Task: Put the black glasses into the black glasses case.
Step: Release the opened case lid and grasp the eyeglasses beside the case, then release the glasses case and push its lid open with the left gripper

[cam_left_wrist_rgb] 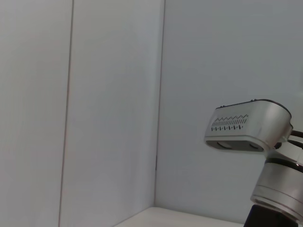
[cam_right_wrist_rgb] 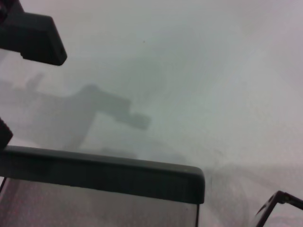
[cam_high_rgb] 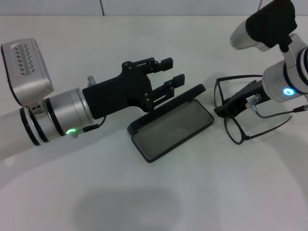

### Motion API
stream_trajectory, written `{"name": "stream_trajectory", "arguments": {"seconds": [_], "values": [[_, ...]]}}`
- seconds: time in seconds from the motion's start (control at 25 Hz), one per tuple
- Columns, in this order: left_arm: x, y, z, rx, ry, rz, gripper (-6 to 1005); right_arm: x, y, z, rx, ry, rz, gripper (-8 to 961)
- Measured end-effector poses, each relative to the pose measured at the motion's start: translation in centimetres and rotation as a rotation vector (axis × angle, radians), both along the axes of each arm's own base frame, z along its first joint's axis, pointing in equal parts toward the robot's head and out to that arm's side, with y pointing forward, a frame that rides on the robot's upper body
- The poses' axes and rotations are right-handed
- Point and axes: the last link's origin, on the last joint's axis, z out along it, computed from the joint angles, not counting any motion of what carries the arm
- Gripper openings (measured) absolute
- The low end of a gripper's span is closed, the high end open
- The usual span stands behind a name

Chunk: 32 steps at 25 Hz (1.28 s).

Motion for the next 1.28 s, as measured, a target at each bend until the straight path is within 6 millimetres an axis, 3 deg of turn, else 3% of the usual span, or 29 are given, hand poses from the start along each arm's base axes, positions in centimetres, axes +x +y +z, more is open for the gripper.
{"name": "stream_trajectory", "arguments": {"seconds": [0.24,0.48,1.04,1.28], "values": [[0.0,0.0,-0.1,-0.002,-0.002,0.002,557,0.7,0.1,0.5,0.013,-0.003,-0.023,289],[0.0,-0.1,-0.1,-0.013,-0.008,0.012,564,1.3,0.1,0.6,0.010,-0.025,-0.032,220],[0.0,-0.1,-0.2,-0.016,-0.012,0.014,579,1.7,0.1,0.6,0.003,-0.045,-0.032,198],[0.1,0.1,0.1,-0.052,-0.035,0.044,586,2.5,0.1,2.1,0.004,-0.037,-0.024,169]]}}
